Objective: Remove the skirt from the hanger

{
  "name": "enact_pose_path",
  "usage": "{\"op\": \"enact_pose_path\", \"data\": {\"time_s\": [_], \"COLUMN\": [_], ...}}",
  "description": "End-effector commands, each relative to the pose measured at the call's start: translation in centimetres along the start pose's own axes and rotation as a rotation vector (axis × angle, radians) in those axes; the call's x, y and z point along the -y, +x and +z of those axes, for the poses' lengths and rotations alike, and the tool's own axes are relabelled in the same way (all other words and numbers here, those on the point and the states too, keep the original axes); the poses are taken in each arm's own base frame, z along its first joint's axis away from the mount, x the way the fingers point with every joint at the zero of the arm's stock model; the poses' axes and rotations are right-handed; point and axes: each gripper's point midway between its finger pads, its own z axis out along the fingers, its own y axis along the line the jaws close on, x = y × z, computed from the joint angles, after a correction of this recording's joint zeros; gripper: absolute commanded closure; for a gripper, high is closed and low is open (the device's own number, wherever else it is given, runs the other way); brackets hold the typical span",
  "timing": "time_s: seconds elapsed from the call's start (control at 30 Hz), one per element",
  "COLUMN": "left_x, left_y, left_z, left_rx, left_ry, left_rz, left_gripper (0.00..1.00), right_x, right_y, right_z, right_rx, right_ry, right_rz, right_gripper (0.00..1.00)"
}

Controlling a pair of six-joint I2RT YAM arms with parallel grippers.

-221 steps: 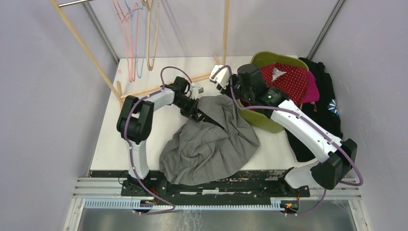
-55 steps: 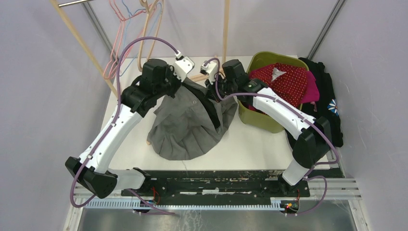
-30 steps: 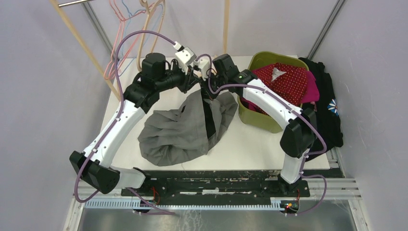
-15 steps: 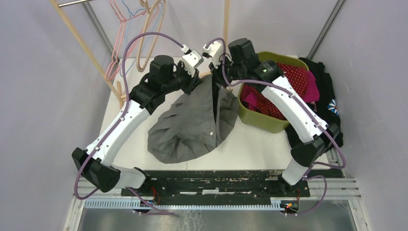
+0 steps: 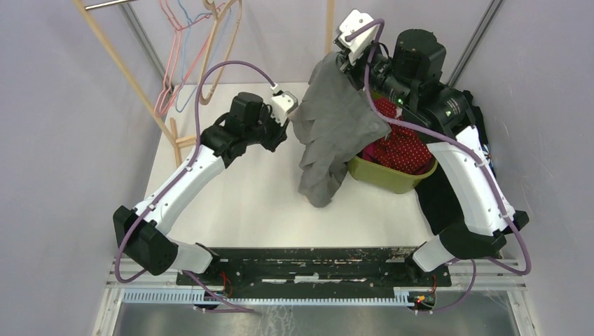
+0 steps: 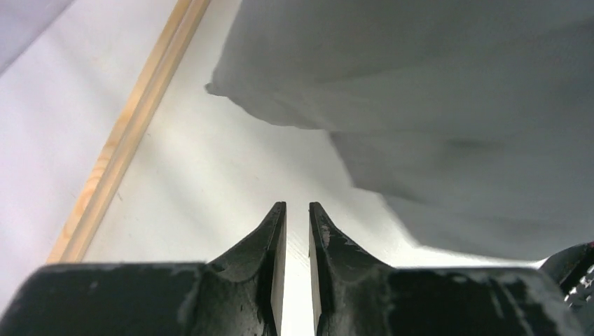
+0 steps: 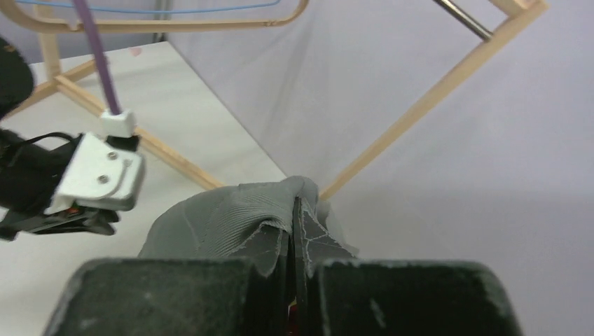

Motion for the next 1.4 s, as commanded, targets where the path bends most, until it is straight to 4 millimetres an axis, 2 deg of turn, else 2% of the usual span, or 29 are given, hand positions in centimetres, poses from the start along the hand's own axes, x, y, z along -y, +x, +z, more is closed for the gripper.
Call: {"op": "enact_pose_path", "data": {"time_s": [0.0, 0.13, 0.3, 0.43, 0.53, 0.63, 0.7, 0.8, 0.9, 0.97, 1.1, 1.17, 1.23, 1.33, 1.37], "left_x": [-0.7, 0.1, 3.6, 5.7, 4.6, 2.1, 0.4, -1.1, -1.4, -1.3, -0.7, -0.4, -0.1, 0.4, 0.6], "left_y": [0.7, 2.4, 1.3, -0.6, -2.3, -4.0, -4.8, -5.5, -5.7, -5.8, -5.5, -4.6, -3.7, -3.1, -3.2], "left_z": [-0.7, 0.5, 1.3, -0.3, -2.2, -4.1, -5.2, -6.0, -5.7, -5.3, -4.1, -3.2, -2.3, -0.9, -0.5], "left_rx": [0.019, -0.001, 0.065, 0.129, 0.162, 0.201, 0.224, 0.249, 0.256, 0.249, 0.232, 0.212, 0.203, 0.210, 0.212], "left_ry": [-0.040, -0.003, 0.171, 0.247, 0.169, 0.025, -0.075, -0.163, -0.174, -0.162, -0.118, -0.103, -0.089, -0.059, -0.046], "left_rz": [0.055, 0.025, -0.070, -0.050, -0.018, 0.018, 0.031, 0.037, 0.040, 0.037, 0.018, 0.004, -0.012, -0.030, -0.033], "left_gripper": [0.76, 0.76, 0.78, 0.79, 0.79, 0.78, 0.78, 0.78, 0.78, 0.78, 0.77, 0.77, 0.77, 0.76, 0.75], "right_x": [4.9, 6.8, 8.2, 10.0, 9.6, 6.4, 3.3, -0.5, -4.0, -5.8, -9.5, -10.6, -11.0, -12.1, -12.5], "right_y": [-3.5, -4.1, -3.8, -2.5, -0.4, 2.0, 4.0, 4.7, 5.0, 7.2, 14.3, 16.2, 15.3, 11.2, 10.6], "right_z": [-0.7, -1.2, -0.7, 0.9, 3.0, 5.4, 6.9, 7.7, 7.7, 8.0, 8.1, 7.7, 7.1, 5.6, 5.3], "right_rx": [0.103, 0.115, 0.116, 0.102, 0.084, 0.071, 0.057, 0.063, 0.052, 0.005, -0.166, -0.231, -0.223, -0.117, -0.100], "right_ry": [0.191, 0.251, 0.289, 0.331, 0.283, 0.146, 0.020, -0.132, -0.260, -0.296, -0.333, -0.352, -0.381, -0.518, -0.545], "right_rz": [-0.058, -0.070, -0.076, -0.058, 0.000, 0.093, 0.178, 0.283, 0.346, 0.413, 0.512, 0.507, 0.462, 0.483, 0.508], "right_gripper": [0.99, 0.99, 0.99, 0.99, 0.99, 0.99, 0.99, 0.99, 0.99, 0.99, 0.99, 0.99, 0.99, 0.99, 0.99]}}
